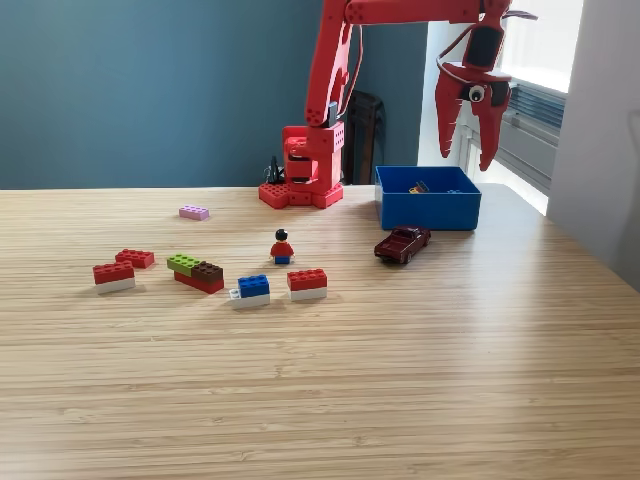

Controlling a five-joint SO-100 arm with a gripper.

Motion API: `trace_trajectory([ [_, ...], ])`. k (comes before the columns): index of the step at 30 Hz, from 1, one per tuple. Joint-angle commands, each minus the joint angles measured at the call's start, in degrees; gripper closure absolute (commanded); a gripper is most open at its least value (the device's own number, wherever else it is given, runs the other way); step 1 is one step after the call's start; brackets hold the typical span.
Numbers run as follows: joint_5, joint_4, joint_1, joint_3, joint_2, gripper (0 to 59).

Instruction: Grasp a lego block and put it in the bin.

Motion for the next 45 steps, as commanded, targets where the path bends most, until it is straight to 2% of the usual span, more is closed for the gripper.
trace_trajectory([
  [1, 0.09, 2.29, 13.80, -6.33, 0.70, 58.5],
  [5, -1.58, 2.20, 25.75, -7.12, 0.70, 58.5],
  [17, -15.47, 2.02, 52.29, -13.27, 0.62, 58.5],
  [45, -20.74, -0.18, 58.54, -13.27, 0.62, 58.5],
])
